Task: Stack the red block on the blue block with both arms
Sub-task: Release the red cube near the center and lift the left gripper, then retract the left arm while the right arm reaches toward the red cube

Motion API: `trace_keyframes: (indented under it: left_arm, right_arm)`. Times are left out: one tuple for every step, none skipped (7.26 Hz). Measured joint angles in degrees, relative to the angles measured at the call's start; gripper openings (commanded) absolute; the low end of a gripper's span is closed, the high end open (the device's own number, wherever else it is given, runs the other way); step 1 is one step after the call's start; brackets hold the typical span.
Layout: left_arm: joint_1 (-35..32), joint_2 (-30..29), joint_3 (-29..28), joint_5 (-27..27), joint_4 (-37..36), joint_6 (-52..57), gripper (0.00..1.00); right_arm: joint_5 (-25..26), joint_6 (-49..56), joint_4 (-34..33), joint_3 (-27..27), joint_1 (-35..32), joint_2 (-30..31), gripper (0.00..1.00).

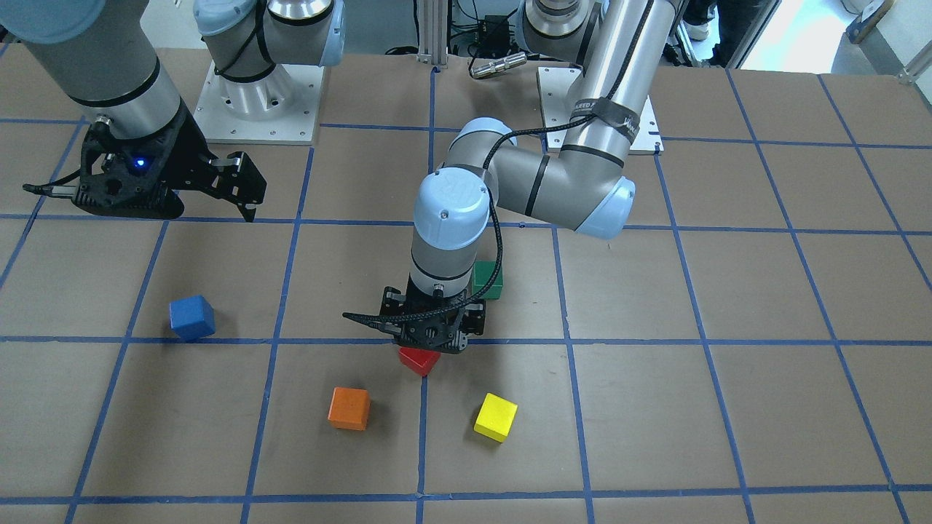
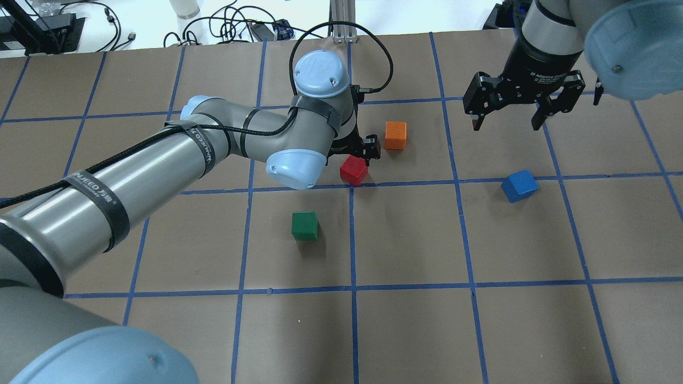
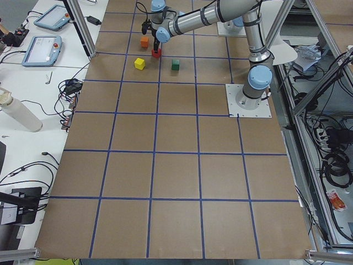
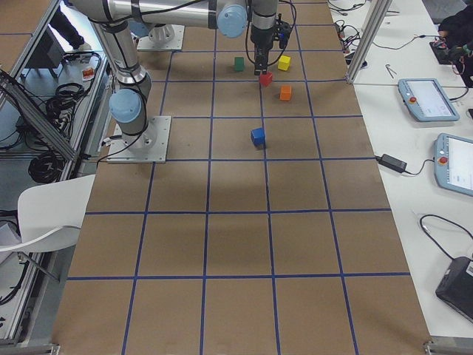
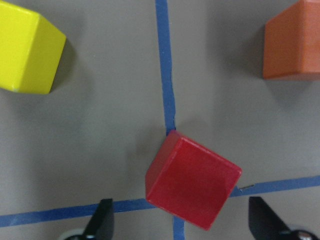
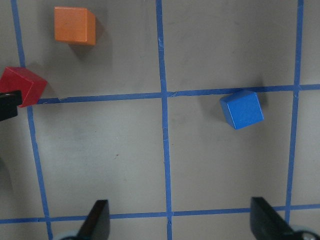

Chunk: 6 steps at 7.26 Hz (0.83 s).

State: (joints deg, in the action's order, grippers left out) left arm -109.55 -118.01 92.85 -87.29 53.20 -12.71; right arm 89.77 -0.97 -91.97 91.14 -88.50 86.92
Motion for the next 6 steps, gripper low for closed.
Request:
trace_keyframes:
  left_arm:
    - [2.87,2.60,-0.60,0.04,4.16,4.22,1.00]
    - [6.77,5.86,-1.12,0.06,9.11,9.54,1.00]
    - [10.48,10.04,-1.55,-0.56,15.15,15.66,1.00]
    - [13.51,14.50,-1.80,-1.65,21.01,20.78,1.00]
    - [16.45,18.83,-1.96,-2.48,26.45,23.84,1.00]
    - [18.83,22.79,-2.08,-2.91,31.28,24.89,1.00]
  right_arm:
    - [0.03,0.02,0.02,0.00,0.00,0.00,1.00]
    - [0.04,0.06,0.05,0.00,0.00,0.00,1.00]
    - [0.11,0.12,0.09,0.00,0.00,0.00,1.00]
    - [0.82,0.20,0.05,-0.01,0.00,0.00,1.00]
    - [2.31,0.30,0.09,-0.03,0.00,-0.10,1.00]
    - [3.53,0.30,0.20,-0.02,0.00,-0.21,1.00]
